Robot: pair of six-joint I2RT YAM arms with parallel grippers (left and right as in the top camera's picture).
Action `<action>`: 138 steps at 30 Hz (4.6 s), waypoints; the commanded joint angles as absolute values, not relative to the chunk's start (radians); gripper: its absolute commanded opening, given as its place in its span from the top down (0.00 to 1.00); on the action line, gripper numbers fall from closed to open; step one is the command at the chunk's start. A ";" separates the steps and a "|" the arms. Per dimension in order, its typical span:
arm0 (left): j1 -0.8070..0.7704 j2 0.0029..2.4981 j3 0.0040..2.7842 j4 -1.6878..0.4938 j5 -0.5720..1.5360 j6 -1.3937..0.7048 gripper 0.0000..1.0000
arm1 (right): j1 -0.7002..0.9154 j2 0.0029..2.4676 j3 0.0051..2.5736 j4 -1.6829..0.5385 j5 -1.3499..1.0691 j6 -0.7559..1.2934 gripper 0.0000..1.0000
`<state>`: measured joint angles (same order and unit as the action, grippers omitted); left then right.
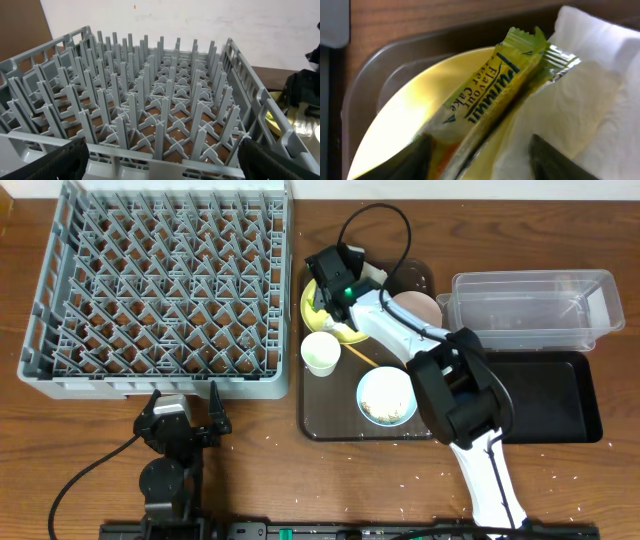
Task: Sort waste into correct bins and load items into the dishwasher
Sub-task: 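Reach right gripper to the yellow plate and grasp the green wrapper, then carry the wrapper with right gripper and drop it in the clear bin, then return right gripper to the yellow plate and grasp the white tissue, then move the tissue with right gripper and release it into the clear bin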
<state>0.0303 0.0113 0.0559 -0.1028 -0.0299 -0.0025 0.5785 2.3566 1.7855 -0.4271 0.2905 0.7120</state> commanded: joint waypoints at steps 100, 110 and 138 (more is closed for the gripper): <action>0.035 0.007 0.025 -0.114 -0.041 0.004 0.05 | 0.444 1.960 1.614 -0.573 0.015 0.697 0.99; 0.035 0.007 0.025 -0.114 -0.041 0.004 0.04 | 0.053 1.622 1.614 -0.934 0.090 0.719 0.98; 0.035 0.007 0.025 -0.114 -0.041 0.004 0.05 | -0.125 1.600 1.422 -0.691 -0.307 0.336 0.34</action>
